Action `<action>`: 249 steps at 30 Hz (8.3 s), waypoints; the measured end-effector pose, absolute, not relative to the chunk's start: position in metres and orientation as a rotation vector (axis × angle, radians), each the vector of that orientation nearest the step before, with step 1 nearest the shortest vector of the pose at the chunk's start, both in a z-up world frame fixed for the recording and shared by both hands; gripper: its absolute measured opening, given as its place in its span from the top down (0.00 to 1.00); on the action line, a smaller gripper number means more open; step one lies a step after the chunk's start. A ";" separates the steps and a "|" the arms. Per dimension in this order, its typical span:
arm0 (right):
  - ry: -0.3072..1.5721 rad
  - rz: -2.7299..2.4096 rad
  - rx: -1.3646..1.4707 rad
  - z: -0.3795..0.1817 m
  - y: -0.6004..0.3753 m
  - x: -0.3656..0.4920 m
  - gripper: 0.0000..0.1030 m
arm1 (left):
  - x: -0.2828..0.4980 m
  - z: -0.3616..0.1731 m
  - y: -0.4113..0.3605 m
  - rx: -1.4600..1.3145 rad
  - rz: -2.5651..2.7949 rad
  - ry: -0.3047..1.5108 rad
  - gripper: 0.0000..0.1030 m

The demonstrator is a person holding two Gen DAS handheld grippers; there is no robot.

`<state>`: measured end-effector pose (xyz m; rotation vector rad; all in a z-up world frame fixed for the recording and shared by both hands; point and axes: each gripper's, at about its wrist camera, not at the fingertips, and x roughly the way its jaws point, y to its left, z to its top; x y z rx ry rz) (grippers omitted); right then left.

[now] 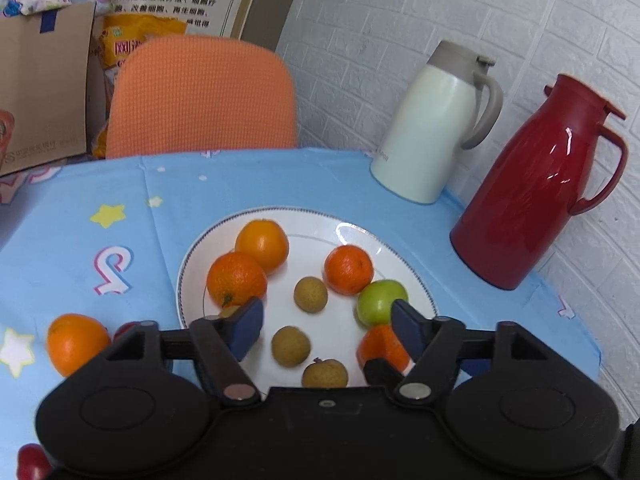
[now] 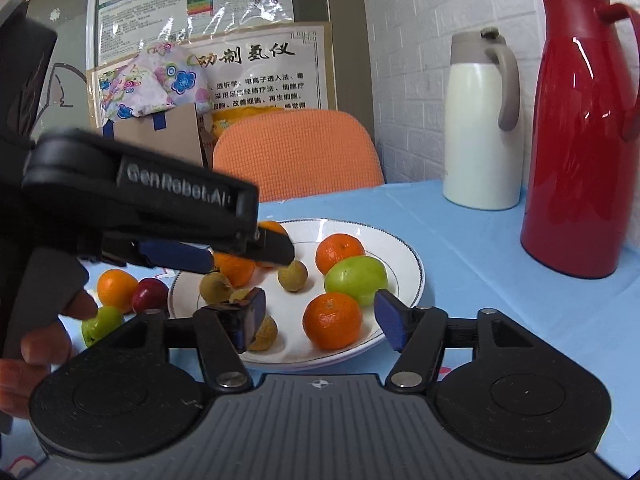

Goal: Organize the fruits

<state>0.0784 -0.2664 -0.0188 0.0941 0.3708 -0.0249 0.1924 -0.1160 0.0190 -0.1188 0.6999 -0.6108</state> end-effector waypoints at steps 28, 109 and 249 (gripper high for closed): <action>0.473 0.193 0.129 -0.023 -0.227 0.030 0.00 | 0.097 0.014 0.007 -0.273 -0.258 0.667 0.00; 0.576 0.322 0.114 -0.024 -0.171 0.096 0.38 | 0.140 -0.019 0.067 -0.186 -0.307 0.772 0.00; 0.556 0.077 0.229 -0.024 -0.152 0.126 0.28 | 0.137 0.011 0.093 -0.348 -0.384 0.679 0.05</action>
